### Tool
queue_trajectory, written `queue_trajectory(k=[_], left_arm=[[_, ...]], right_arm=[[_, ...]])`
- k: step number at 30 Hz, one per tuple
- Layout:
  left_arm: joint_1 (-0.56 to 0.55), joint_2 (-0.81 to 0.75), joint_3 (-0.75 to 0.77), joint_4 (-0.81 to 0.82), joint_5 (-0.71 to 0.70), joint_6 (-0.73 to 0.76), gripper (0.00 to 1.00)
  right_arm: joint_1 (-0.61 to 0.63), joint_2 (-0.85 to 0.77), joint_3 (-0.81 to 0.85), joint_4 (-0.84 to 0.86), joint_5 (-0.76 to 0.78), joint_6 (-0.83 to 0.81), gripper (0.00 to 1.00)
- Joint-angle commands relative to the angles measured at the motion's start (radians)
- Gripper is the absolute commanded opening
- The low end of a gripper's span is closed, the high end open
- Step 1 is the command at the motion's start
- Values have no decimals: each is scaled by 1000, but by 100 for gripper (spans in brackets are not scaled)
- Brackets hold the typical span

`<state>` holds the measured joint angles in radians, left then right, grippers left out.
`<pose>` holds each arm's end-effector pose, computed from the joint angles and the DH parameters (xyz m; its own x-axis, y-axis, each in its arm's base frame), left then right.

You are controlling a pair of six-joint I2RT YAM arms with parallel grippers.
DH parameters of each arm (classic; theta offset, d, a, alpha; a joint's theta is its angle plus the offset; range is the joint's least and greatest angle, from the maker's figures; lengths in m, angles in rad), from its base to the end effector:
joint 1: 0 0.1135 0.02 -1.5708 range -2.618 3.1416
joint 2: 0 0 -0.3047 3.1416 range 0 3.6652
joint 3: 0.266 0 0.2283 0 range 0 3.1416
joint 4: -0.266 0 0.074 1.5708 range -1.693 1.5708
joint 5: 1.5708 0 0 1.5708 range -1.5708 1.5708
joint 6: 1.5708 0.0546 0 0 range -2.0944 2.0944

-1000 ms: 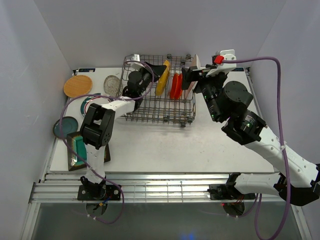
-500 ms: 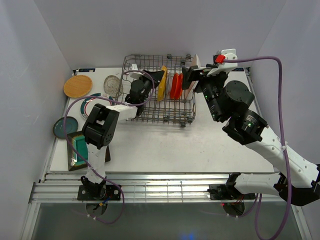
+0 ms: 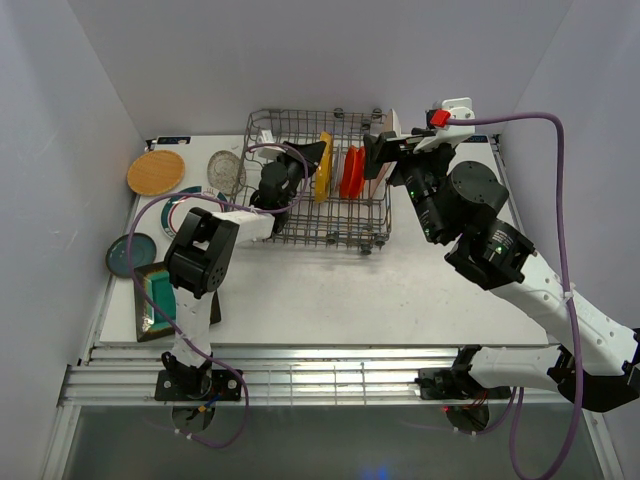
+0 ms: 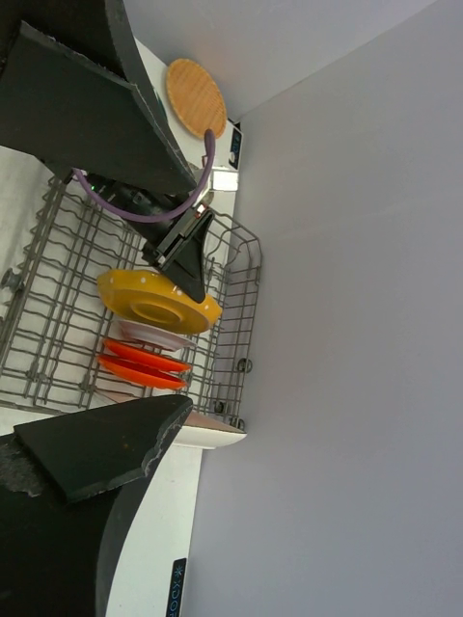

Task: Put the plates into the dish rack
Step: Insert the plate into the dish rack.

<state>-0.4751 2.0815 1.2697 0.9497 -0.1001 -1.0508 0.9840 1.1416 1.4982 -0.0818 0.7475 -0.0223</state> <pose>0.4393 -0.2198 0.2784 -0.2579 -0.8384 -0.4802 0.2885 0.4076 -0.8664 0.1352 0.1364 0.5546 0.1558 0.2047 -0.9664 -0.2450 0.9557 0.1630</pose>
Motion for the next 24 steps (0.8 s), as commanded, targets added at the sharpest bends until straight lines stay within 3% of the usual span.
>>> queue_trajectory(k=[1, 13, 24], left_arm=[[3, -67, -3, 67, -35, 17, 0], [10, 8, 145, -46, -38, 87, 0], [12, 66, 344, -241, 54, 242, 1]], right_arm=[[5, -5, 45, 17, -7, 13, 90], [5, 4, 50, 13, -8, 13, 90], [5, 4, 54, 8, -19, 15, 90]])
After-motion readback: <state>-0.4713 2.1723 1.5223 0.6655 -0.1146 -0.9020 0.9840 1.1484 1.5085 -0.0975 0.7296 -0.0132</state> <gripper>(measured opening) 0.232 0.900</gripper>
